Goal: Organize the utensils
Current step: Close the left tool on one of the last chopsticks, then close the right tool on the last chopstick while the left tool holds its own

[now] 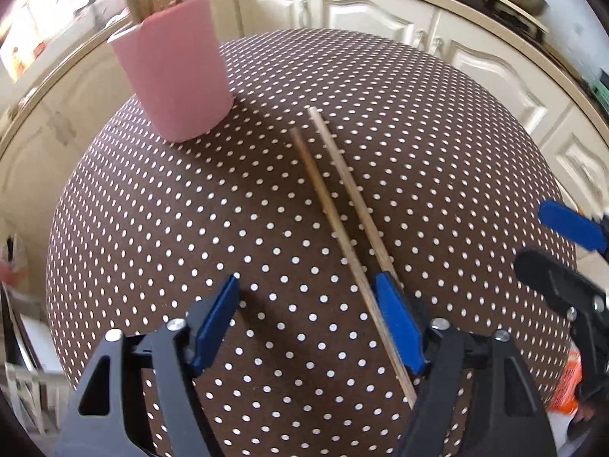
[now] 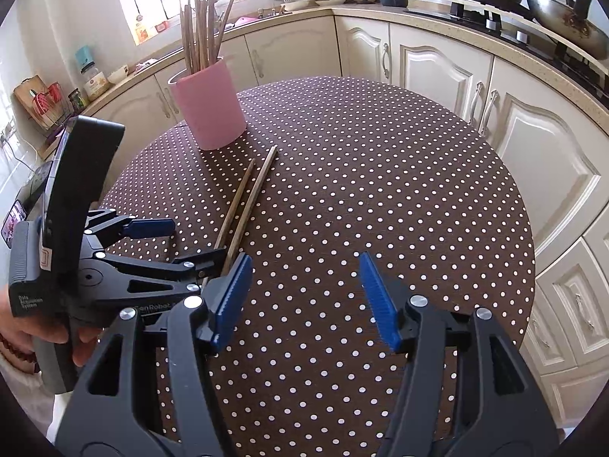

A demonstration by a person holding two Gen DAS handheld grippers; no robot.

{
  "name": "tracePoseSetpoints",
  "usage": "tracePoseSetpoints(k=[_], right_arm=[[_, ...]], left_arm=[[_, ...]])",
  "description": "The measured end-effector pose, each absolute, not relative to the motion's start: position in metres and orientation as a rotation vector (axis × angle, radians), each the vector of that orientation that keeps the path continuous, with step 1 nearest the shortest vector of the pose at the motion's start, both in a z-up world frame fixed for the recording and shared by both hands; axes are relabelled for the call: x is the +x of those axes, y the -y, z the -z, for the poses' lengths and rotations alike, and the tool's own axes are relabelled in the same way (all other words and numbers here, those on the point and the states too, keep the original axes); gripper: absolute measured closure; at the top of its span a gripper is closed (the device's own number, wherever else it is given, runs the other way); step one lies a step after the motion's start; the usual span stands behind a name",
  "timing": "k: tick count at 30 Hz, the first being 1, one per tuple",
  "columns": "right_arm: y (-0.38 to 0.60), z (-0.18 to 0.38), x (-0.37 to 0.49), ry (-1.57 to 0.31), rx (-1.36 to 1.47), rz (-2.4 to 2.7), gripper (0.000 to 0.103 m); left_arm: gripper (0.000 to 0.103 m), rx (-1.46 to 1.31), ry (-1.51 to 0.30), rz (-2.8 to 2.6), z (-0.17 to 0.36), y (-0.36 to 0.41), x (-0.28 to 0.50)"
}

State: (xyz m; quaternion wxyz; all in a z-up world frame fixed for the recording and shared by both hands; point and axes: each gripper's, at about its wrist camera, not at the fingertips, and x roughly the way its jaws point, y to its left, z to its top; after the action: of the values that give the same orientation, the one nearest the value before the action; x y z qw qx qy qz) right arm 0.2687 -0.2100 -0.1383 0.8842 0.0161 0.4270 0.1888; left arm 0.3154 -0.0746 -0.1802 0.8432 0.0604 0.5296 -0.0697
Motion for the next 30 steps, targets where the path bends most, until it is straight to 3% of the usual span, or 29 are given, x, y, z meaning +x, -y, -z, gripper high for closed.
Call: tracePoseSetpoints(k=[2,5,8,20,23,26,30], right_arm=[[0.205,0.138,0.271,-0.896,0.018,-0.402,0.044],[0.194,0.139,0.277,-0.924,0.000,-0.422,0.044],[0.179,0.142,0.286,-0.970,-0.005,-0.457,0.044],[0.125,0.157,0.338,-1.152,-0.090,-0.419,0.045],[0.114,0.159,0.352,-1.196,-0.119,-0.401,0.051],[0.103,0.163,0.363,-1.247,-0.171,-0.376,0.067],[0.090,0.165,0.378,-1.296,-0.210,-0.358,0.069]], left_arm=[[0.062,0.137,-1.117,0.163,0.178,0.070,0.315],[0.088,0.140,-1.120,0.169,0.178,0.059,0.314],[0.097,0.121,-1.113,0.178,0.178,0.048,0.314],[0.097,0.072,-1.103,0.132,0.180,-0.010,0.294],[0.097,0.059,-1.118,0.133,0.180,-0.024,0.290],[0.097,0.060,-1.131,0.143,0.180,-0.029,0.290],[0.097,0.082,-1.145,0.149,0.180,-0.023,0.302]])
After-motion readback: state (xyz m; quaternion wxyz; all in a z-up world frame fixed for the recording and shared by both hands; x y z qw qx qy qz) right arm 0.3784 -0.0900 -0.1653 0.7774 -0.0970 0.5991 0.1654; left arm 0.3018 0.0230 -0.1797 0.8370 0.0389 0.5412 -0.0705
